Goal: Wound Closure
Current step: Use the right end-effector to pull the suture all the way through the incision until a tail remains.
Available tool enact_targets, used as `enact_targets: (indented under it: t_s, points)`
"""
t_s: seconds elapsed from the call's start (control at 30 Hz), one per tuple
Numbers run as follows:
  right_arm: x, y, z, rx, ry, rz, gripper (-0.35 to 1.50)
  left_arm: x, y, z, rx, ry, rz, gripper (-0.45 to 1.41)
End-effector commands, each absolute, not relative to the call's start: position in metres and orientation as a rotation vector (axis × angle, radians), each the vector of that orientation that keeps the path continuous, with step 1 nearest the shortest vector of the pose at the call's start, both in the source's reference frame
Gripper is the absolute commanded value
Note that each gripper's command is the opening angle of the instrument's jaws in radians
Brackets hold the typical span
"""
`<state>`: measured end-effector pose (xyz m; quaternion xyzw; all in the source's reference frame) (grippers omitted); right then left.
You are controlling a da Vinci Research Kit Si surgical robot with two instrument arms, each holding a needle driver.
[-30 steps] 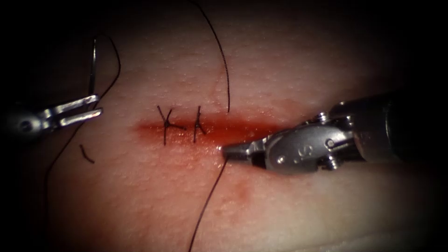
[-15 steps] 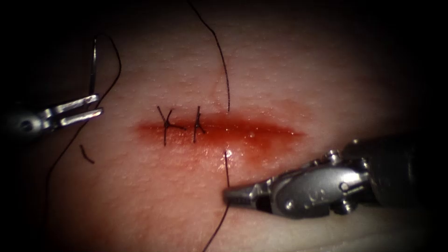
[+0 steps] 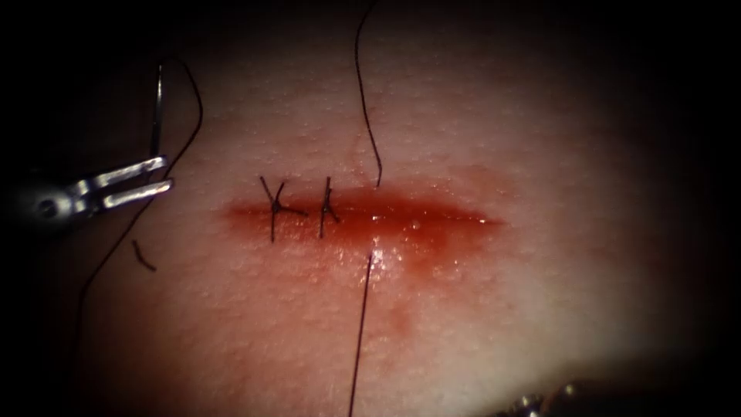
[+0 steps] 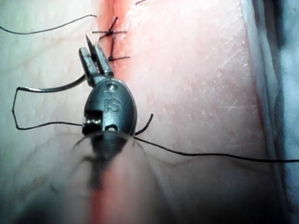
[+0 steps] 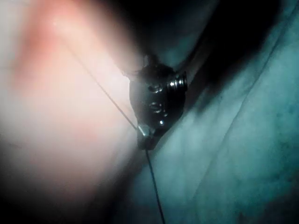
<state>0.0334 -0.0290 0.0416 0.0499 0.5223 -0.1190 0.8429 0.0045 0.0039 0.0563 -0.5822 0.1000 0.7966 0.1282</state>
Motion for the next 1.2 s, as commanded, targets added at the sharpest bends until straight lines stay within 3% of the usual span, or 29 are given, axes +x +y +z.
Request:
enact_targets:
  t_s: [0.03, 0.17, 0.2, 0.23, 0.3, 0.43, 0.93, 1.1, 1.2]
  points:
    - [0.0347, -0.030, 0.041, 0.112, 1.108, -0.261, -0.35, 0.0041, 0.004, 0.057, -1.696, 0.292, 2.316, -0.45]
    - [0.0354, -0.031, 0.040, 0.121, 1.120, -0.257, -0.35, 0.0041, 0.004, 0.057, -1.696, 0.292, 2.316, -0.45]
    - [0.0353, -0.030, 0.040, 0.090, 1.127, -0.226, 0.46, 0.0041, 0.004, 0.057, -1.696, 0.292, 2.316, -0.45]
    - [0.0352, -0.029, 0.040, 0.079, 1.121, -0.213, 0.81, 0.0041, 0.004, 0.057, -1.696, 0.292, 2.316, -0.45]
    - [0.0346, -0.027, 0.041, 0.053, 1.115, -0.200, 1.21, 0.0041, 0.004, 0.057, -1.695, 0.292, 2.316, -0.45]
    - [0.0329, -0.023, 0.043, -0.010, 1.121, -0.191, 1.31, 0.0041, 0.004, 0.057, -1.696, 0.292, 2.316, -0.45]
    - [0.0308, -0.015, 0.053, -0.083, 1.038, -0.204, 1.33, 0.0041, 0.004, 0.057, -1.696, 0.292, 2.316, -0.45]
    - [0.0310, -0.014, 0.054, -0.091, 1.027, -0.202, 1.16, 0.0041, 0.004, 0.057, -1.696, 0.292, 2.316, -0.45]
    - [0.0313, -0.014, 0.055, -0.090, 1.026, -0.203, 0.92, 0.0041, 0.004, 0.057, -1.696, 0.292, 2.316, -0.45]
